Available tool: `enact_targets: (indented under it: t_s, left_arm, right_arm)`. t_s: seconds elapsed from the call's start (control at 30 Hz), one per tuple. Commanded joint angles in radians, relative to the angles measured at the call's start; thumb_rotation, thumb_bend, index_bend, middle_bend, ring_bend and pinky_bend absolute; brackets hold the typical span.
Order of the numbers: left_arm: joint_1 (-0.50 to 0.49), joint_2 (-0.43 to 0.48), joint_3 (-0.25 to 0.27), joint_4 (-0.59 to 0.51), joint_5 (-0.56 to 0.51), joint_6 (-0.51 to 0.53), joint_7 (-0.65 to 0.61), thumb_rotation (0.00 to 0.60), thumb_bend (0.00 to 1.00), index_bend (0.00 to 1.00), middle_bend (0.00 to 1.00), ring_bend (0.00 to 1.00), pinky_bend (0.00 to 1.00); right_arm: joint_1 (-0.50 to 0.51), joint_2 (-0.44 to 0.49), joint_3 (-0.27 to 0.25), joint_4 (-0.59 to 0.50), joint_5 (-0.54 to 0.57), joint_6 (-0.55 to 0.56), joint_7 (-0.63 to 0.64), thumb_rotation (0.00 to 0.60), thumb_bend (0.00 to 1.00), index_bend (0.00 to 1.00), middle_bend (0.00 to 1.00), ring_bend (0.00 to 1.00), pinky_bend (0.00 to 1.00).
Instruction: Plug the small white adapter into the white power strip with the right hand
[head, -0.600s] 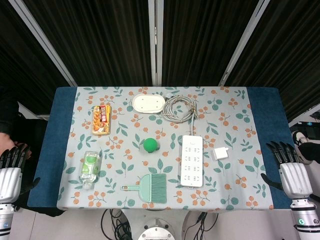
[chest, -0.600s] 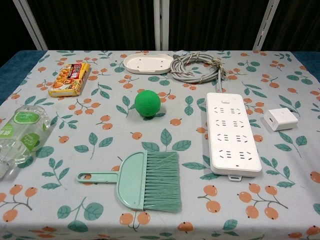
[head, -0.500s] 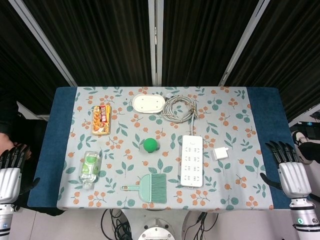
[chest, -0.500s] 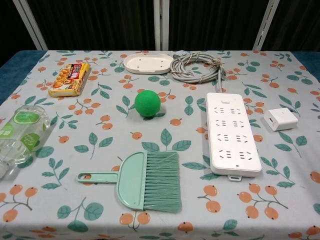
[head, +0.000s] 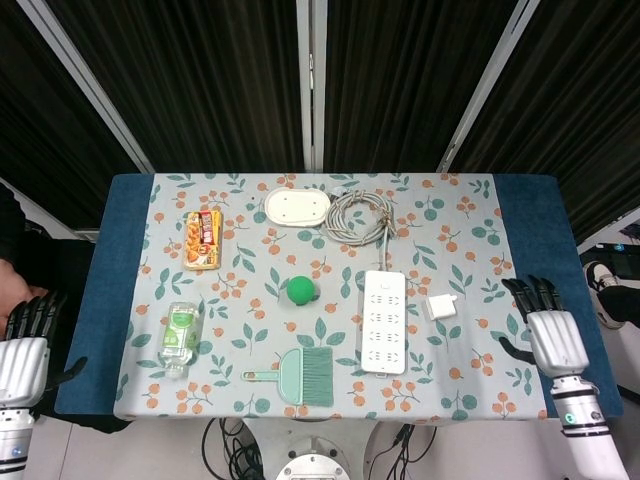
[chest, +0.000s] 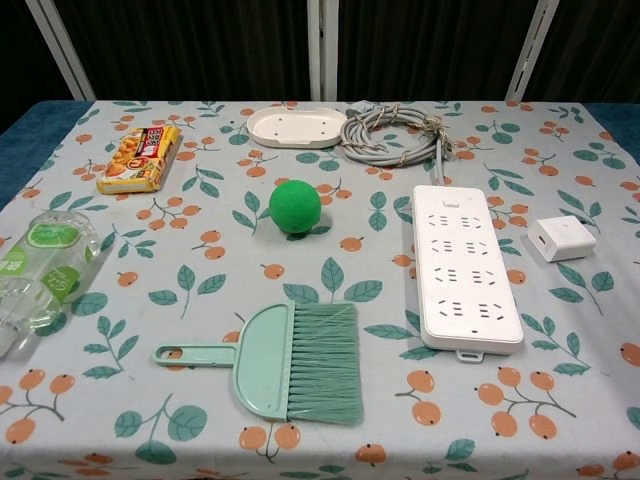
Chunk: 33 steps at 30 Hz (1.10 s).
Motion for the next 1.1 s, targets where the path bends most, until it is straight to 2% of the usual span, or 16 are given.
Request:
enact_targets:
  t_s: [0.03,0.1,0.3,0.37,0.67,1.1]
  left_arm:
    - [0.003,-0.003,0.001,0.004,0.001,0.005,-0.006,0.600,0.14,0.04,0.00,0.00,0.00]
    - [0.006,-0.005,0.001,0.006,-0.001,0.007,-0.010,0.600,0.14,0.04,0.00,0.00,0.00]
    - [0.007,-0.013,0.004,0.015,0.002,0.006,-0.019,0.600,0.14,0.04,0.00,0.00,0.00]
    - [0.008,-0.015,0.004,0.019,0.000,0.005,-0.022,0.600,0.14,0.04,0.00,0.00,0.00]
    - [0.010,-0.019,0.004,0.029,-0.004,0.001,-0.034,0.600,0.14,0.04,0.00,0.00,0.00]
    - [0.013,-0.028,0.005,0.046,-0.007,-0.002,-0.052,0.600,0.14,0.04,0.00,0.00,0.00]
  right_arm:
    - [0.064,-0.084,0.026,0.076,0.047,-0.087,-0.043,0.600,0.08,0.10,0.14,0.00,0.00]
    - [0.088,-0.123,0.032,0.118,0.059,-0.118,-0.060,0.600,0.07,0.14,0.14,0.00,0.00]
    - [0.143,-0.252,0.049,0.264,0.084,-0.170,-0.062,0.600,0.05,0.35,0.17,0.00,0.00]
    - [0.156,-0.286,0.048,0.310,0.085,-0.184,-0.052,0.600,0.04,0.39,0.17,0.00,0.00]
    - [0.187,-0.376,0.047,0.429,0.080,-0.199,0.013,0.600,0.04,0.43,0.18,0.00,0.00]
    - [0.206,-0.406,0.035,0.478,0.090,-0.231,0.028,0.600,0.04,0.45,0.19,0.00,0.00]
